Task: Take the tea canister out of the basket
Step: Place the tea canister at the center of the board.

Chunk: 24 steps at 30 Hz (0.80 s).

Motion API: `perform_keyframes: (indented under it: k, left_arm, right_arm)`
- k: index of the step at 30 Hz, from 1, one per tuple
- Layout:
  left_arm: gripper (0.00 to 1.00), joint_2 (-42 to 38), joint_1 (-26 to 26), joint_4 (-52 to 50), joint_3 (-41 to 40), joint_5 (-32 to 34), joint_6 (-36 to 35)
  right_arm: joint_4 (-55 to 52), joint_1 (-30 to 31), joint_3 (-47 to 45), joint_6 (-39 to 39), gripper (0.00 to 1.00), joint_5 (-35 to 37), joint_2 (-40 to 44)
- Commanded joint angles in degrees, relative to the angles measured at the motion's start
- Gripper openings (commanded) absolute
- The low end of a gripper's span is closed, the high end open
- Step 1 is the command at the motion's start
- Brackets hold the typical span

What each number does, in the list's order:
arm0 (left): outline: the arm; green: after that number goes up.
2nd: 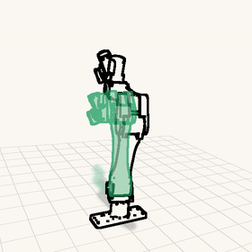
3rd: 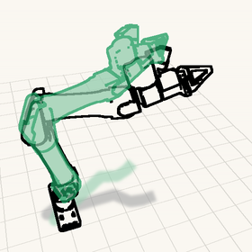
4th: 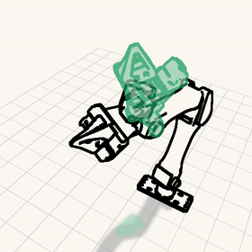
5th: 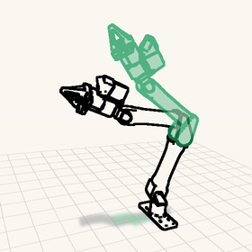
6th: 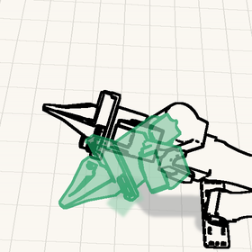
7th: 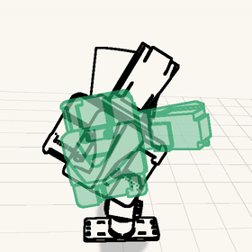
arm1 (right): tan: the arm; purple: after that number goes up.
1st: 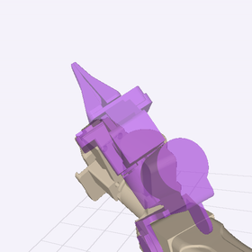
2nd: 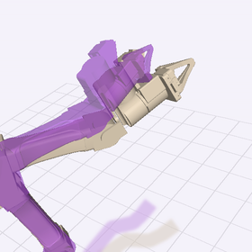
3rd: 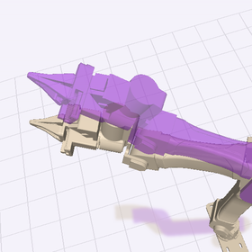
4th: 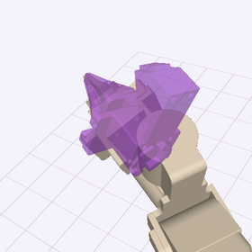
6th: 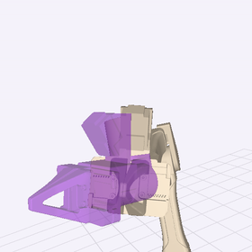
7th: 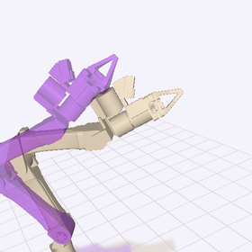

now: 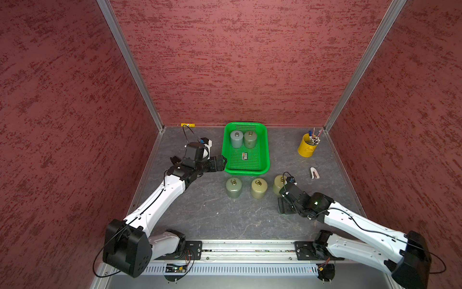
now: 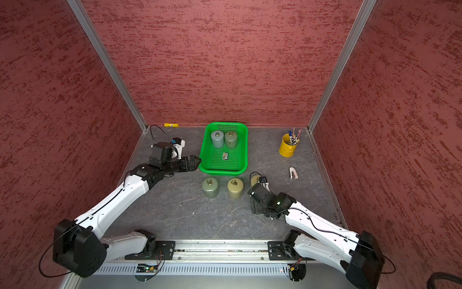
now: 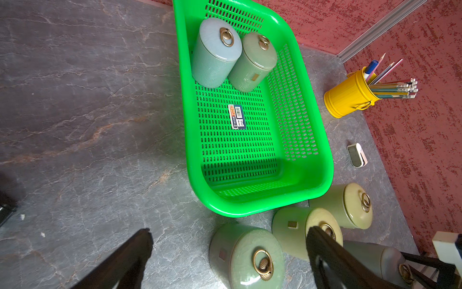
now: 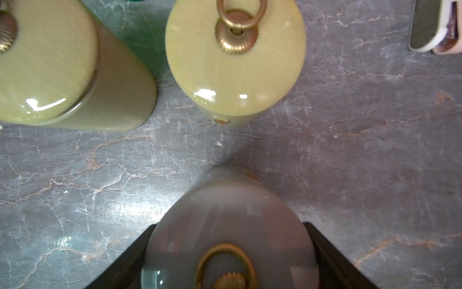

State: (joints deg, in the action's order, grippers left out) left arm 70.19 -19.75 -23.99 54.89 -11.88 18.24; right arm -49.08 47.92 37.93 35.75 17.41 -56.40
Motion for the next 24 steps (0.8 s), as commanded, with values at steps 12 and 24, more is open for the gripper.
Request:
perform_keyframes:
  k: [12,24]
  left_arm:
    - [1.00,0.6,-0.4,0.5,1.5,0.0,0.2]
    - [1.00,0.1,-0.4,0.7,0.9,0.3,0.0]
  right_arm:
    - [6.7,0.5,-3.1,1.7,0.22,2.4,-0.4]
    - [6.4,0.5,-3.7,2.4,0.68,2.5,0.1]
